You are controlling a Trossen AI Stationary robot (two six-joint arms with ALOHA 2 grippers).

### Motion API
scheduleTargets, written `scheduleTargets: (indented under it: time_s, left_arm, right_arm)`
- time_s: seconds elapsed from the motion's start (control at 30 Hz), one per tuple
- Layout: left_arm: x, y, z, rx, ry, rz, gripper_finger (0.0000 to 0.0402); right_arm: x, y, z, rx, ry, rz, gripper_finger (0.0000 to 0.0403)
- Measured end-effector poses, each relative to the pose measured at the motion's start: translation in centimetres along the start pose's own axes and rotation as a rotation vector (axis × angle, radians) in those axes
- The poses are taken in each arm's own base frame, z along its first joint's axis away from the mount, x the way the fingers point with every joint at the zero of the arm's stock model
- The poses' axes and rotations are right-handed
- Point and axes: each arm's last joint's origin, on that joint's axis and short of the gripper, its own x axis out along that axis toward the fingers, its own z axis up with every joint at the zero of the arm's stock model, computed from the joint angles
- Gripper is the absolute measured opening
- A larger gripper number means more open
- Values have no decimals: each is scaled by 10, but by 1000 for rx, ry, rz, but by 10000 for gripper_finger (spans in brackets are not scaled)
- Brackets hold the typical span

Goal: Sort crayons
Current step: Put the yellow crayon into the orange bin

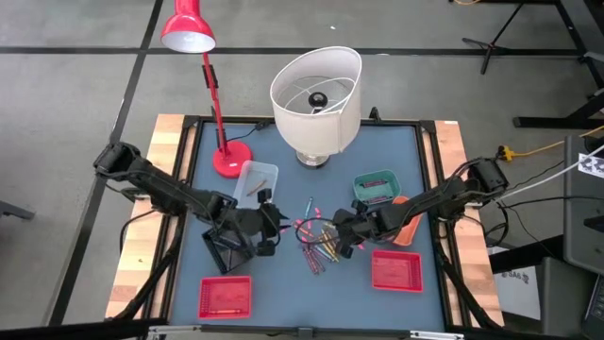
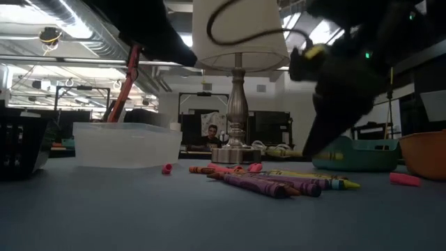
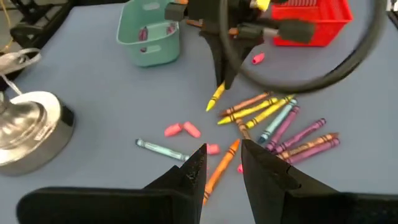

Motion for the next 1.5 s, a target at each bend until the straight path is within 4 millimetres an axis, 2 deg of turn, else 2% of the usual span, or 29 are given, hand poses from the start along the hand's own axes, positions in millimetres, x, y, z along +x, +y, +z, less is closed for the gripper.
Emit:
scheduleTargets:
  time_s: [0.33, 0.6, 0.83, 1.03, 1.33, 1.5]
  left_arm:
    - [8, 19, 3, -14, 3, 55, 86]
    - [11, 28, 5, -38, 5, 34, 86]
    - [11, 29, 8, -48, -17, 32, 86]
    - [11, 29, 8, -49, -19, 34, 85]
    - [11, 29, 8, -49, -19, 35, 85]
    - [11, 29, 8, -48, -19, 36, 86]
  right_arm:
    - [-44, -6, 13, 86, -76, 76, 15]
    - [-82, -24, 7, 169, -30, 43, 16]
    - [-106, -41, -4, 228, 41, -1, 16]
    - [-118, -51, -11, 324, 75, -50, 16]
    - [-128, -44, -33, 456, 138, -128, 16]
    - [-136, -43, -51, 576, 171, -242, 16]
